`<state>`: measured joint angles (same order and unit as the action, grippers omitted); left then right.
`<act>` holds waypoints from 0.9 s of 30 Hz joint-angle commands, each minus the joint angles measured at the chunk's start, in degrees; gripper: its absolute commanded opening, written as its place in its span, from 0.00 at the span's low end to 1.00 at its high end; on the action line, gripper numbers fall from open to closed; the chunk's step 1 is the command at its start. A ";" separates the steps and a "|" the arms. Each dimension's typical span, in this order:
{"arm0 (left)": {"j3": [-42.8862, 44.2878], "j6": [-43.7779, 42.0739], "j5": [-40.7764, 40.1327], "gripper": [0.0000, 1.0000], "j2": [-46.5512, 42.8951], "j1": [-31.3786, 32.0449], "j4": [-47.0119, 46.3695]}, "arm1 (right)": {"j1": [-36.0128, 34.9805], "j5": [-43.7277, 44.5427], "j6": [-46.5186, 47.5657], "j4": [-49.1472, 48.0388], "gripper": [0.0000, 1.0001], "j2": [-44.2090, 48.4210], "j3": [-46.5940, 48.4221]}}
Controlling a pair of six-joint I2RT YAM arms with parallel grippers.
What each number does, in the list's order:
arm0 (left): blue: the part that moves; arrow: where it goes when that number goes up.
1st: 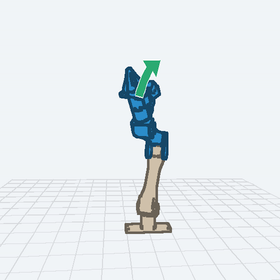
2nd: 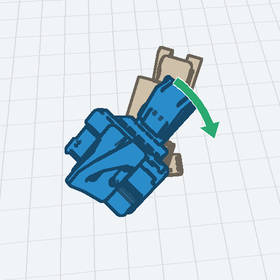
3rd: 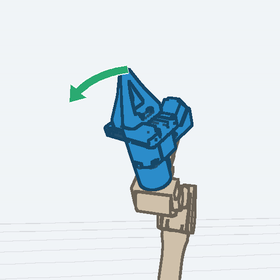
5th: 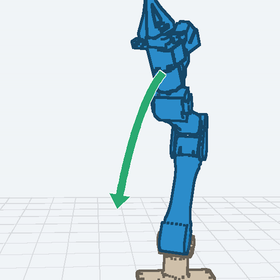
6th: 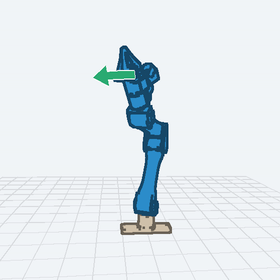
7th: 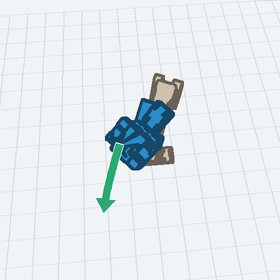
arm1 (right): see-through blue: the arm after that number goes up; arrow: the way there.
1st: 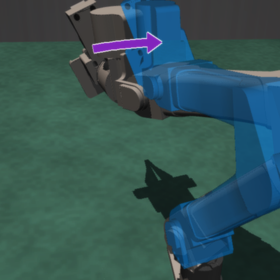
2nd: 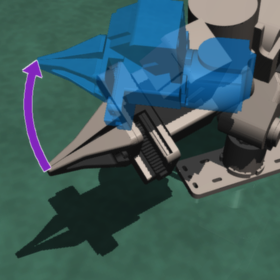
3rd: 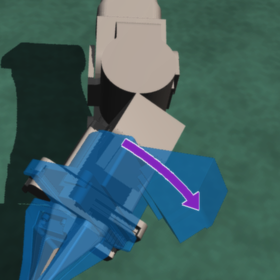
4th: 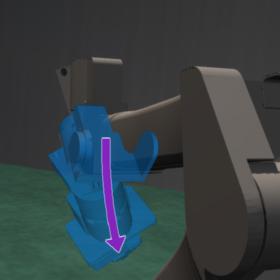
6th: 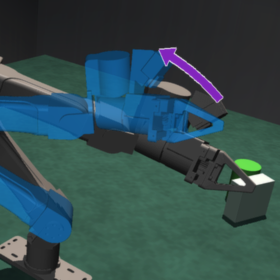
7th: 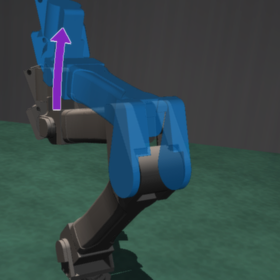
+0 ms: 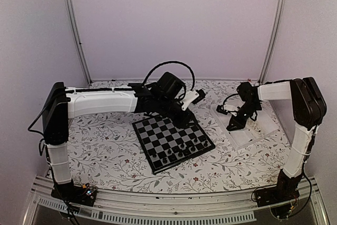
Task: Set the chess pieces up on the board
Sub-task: Pick up the chess piece from the storage box.
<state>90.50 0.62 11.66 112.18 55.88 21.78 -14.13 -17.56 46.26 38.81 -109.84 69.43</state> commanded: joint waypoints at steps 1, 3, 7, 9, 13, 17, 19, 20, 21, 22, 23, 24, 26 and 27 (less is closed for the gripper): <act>0.53 -0.54 0.66 0.31 0.55 0.46 -0.06 | 0.35 2.42 -1.08 0.39 0.19 1.90 -2.32; 0.26 -0.54 0.65 0.31 0.45 0.41 -0.64 | 0.53 2.30 -1.02 0.68 0.18 3.36 -2.78; 0.40 1.48 -0.66 0.31 1.02 -0.45 -2.70 | 0.63 1.67 -0.58 1.71 0.17 8.33 -2.54; 0.71 4.51 -0.17 0.31 1.46 -1.48 -4.18 | 0.64 0.08 -0.47 2.70 0.17 10.56 -1.86; 0.47 9.90 5.19 0.31 2.12 -4.11 -8.82 | 0.54 -0.73 -0.64 3.16 0.16 13.93 -0.86; 0.56 11.64 7.20 0.32 2.42 -4.85 -10.69 | 0.52 0.06 -0.56 3.21 0.14 14.71 -1.01; 0.35 11.83 7.43 0.31 2.29 -4.89 -11.23 | 0.56 -0.08 -0.55 3.13 0.14 15.06 -1.25; 0.11 12.04 7.62 0.31 2.30 -4.90 -11.66 | 0.54 -0.30 -0.62 3.06 0.14 15.22 -1.18; -0.15 12.52 8.12 0.32 2.40 -4.99 -12.40 | 0.52 -0.57 -0.77 3.32 0.14 15.63 -0.99; -0.60 13.26 8.99 0.32 2.46 -5.08 -13.50 | 0.51 -1.14 -0.94 3.68 0.14 15.98 -0.58; -1.18 14.31 10.58 0.32 2.86 -5.34 -15.07 | 0.49 -2.12 -1.03 4.21 0.14 16.40 -0.09; -1.66 15.37 12.61 0.32 3.39 -5.60 -17.01 | 0.43 -3.49 -1.08 5.01 0.14 16.81 0.48; -1.88 17.40 16.90 0.32 4.87 -5.93 -19.87 | -0.33 -5.94 -0.76 6.04 0.14 17.96 1.18; -1.56 17.82 17.55 0.32 5.49 -5.95 -20.42 | -1.18 -6.39 -0.74 6.35 0.14 18.32 1.31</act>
<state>89.71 14.37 21.93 114.52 50.63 8.05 -13.91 -19.27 45.84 42.81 -95.04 68.20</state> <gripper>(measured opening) 0.322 0.139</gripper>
